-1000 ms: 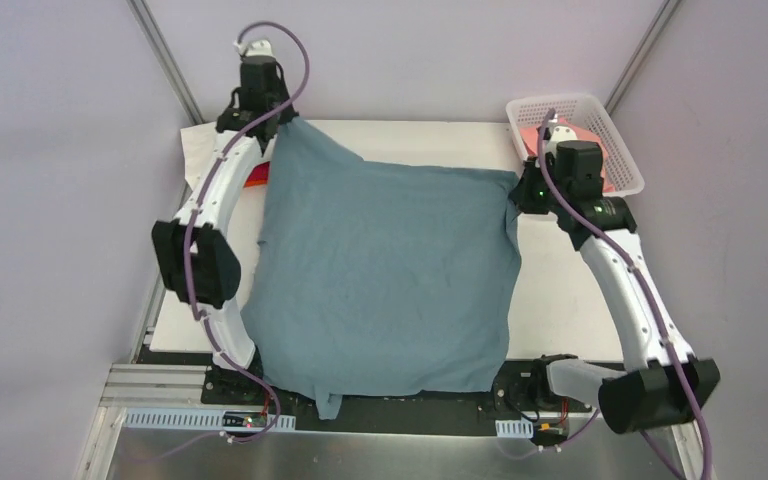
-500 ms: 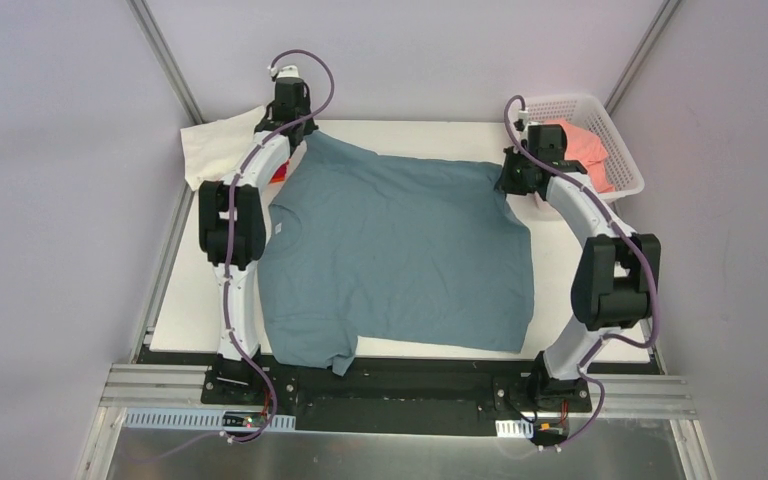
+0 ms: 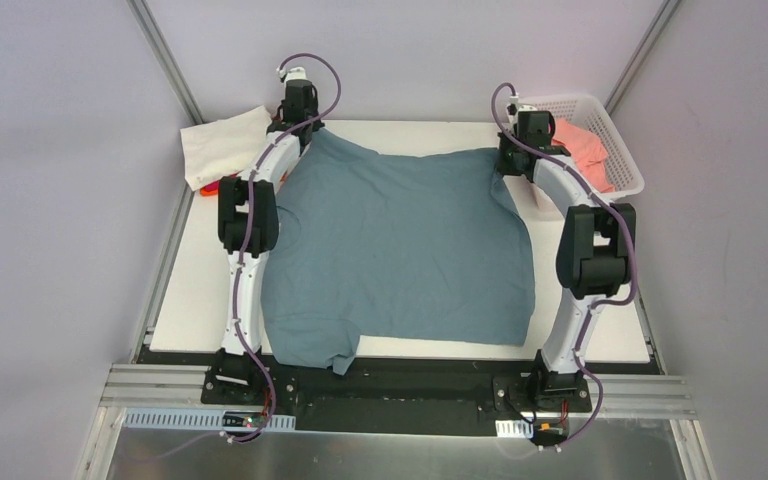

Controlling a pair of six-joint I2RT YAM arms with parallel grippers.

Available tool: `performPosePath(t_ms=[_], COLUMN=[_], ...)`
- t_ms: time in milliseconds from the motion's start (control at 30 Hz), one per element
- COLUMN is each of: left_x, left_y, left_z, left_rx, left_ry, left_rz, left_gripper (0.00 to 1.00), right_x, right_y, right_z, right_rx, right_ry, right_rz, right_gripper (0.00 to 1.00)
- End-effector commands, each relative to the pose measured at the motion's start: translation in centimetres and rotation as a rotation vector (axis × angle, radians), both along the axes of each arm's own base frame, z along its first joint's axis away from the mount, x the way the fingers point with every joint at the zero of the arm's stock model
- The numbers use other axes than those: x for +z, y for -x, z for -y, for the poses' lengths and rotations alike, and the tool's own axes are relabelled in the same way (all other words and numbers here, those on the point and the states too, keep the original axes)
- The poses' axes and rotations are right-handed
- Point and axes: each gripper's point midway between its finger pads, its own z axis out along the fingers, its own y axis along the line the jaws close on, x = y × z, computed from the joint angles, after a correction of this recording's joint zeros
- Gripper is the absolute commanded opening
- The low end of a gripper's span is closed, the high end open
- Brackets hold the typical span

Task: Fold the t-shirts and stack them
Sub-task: Flatten out the tshirt

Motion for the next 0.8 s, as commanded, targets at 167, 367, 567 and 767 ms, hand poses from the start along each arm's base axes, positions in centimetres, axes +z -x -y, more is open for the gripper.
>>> performPosePath(t_ms=[167,367,567,767], left_x=[7.1,12.1,9.9,6.1], left_y=[-3.5,-0.5,6.5,16.0], left_z=[-0.7,1.2,1.4,2.6], left_rx=[0.012,-0.086,-0.074,-0.103], left_ry=[0.017,0.098,0.182,0.311], left_rz=[0.214,0.217,0.022,-0.168], left_gripper=[0.99,0.99,0.99,0.99], right_x=[5.5,8.3,7.8,3.8], right_y=[-4.2,-2.0,3.1,10.2], right_z=[1.4,-2.6,-6.9,-8.2], right_rx=[-0.066,-0.027,0.035,-0.021], right_ry=[0.335,0.161,-0.135,-0.281], right_rz=[0.179,0.218,0.136,-0.079], right_gripper=[0.69,0.89,0.99,0.99])
